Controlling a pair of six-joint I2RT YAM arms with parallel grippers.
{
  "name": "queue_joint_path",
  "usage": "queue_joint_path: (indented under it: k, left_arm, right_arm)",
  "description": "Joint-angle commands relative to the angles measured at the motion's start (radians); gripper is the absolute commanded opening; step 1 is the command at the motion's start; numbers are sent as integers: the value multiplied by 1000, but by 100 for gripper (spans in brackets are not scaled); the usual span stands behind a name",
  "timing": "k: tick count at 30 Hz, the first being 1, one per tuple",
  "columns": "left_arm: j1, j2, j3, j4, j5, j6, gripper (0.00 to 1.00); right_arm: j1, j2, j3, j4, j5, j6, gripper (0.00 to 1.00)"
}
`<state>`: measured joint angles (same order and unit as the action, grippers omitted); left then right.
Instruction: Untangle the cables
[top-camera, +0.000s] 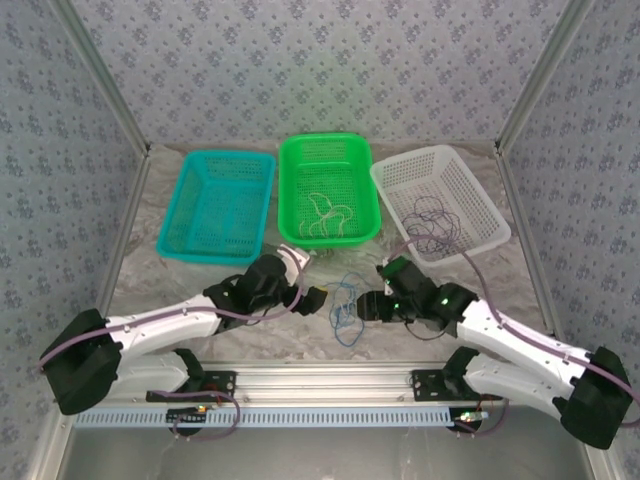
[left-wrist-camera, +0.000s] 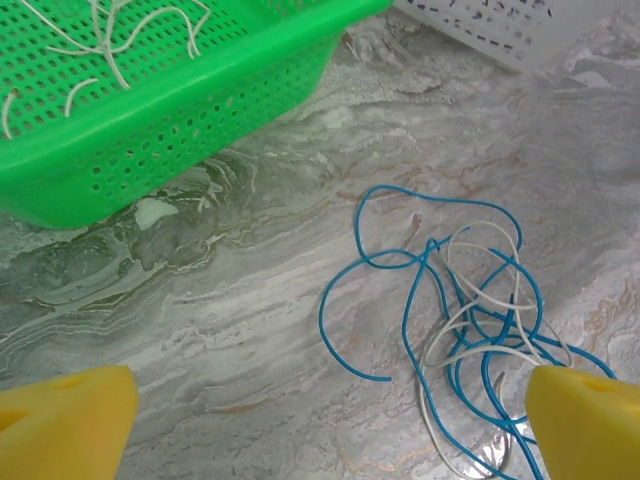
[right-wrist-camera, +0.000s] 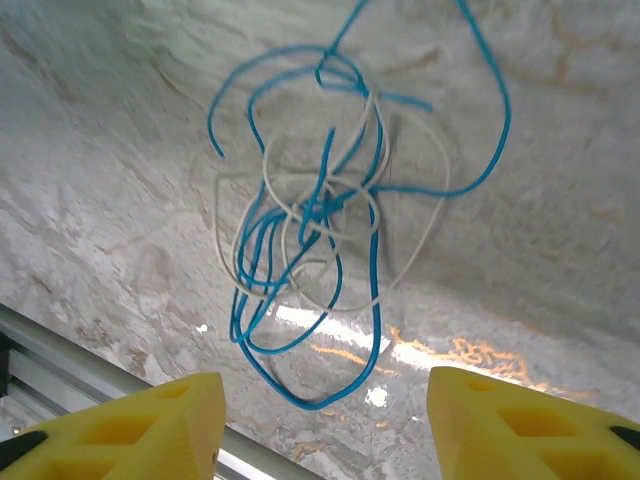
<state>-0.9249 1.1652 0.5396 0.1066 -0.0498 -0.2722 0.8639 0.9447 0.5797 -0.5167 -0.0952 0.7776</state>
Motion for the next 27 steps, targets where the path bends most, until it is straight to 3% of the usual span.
queue_joint_path:
  k: [1, 6, 11, 20, 23, 27]
  left_arm:
    - [13, -39, -16, 8, -22, -39, 100]
    - [13, -55, -17, 12, -12, -42, 100]
    - [14, -62, -17, 13, -13, -44, 99]
    - [14, -71, -13, 13, -11, -41, 100]
    - [14, -75, -16, 11, -13, -45, 100]
    - [14, -92, -23, 9, -25, -44, 99]
  right_arm:
    - [62, 43, -3, 76, 59, 149, 56]
    - [105, 78, -19, -1, 129, 195, 49]
    - [129, 108, -84, 101, 120, 255, 49]
    - [172, 298, -41, 181, 167, 285, 45]
    - [181, 372, 1, 134, 179, 280, 34]
    - [198, 375, 44, 14, 255, 272, 9]
